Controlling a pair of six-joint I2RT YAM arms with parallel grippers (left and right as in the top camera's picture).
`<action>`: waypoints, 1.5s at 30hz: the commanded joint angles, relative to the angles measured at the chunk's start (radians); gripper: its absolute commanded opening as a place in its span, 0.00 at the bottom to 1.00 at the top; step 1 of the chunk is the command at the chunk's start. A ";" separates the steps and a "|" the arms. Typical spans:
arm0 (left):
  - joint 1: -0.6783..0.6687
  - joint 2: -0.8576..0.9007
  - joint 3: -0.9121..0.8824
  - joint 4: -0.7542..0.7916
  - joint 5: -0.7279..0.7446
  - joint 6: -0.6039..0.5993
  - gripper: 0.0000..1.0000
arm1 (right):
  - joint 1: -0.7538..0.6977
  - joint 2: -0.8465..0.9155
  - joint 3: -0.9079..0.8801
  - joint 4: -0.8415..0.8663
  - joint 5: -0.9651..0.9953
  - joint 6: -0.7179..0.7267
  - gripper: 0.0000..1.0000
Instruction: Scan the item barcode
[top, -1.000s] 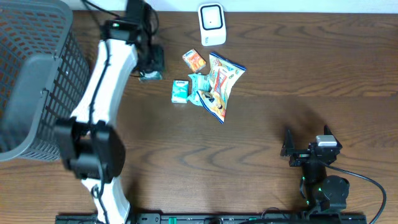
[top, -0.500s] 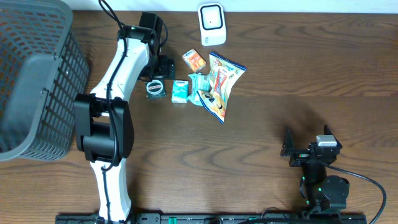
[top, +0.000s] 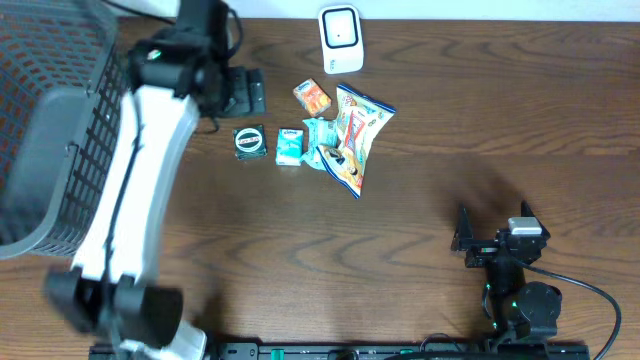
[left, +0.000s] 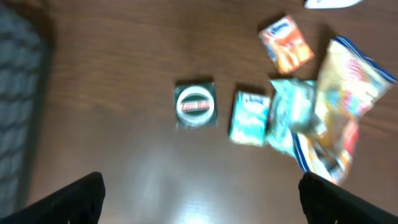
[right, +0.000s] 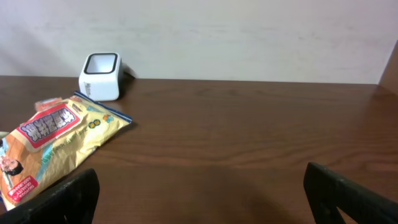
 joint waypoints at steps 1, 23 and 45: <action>0.014 -0.098 0.002 -0.089 -0.015 -0.050 0.98 | -0.007 -0.004 -0.002 -0.004 0.002 -0.014 0.99; 0.073 -0.164 -0.147 -0.397 -0.014 -0.162 0.98 | -0.007 -0.004 -0.002 -0.004 0.002 -0.014 0.99; 0.073 -0.164 -0.147 -0.394 -0.015 -0.162 0.98 | -0.007 -0.004 -0.002 -0.004 0.002 -0.011 0.99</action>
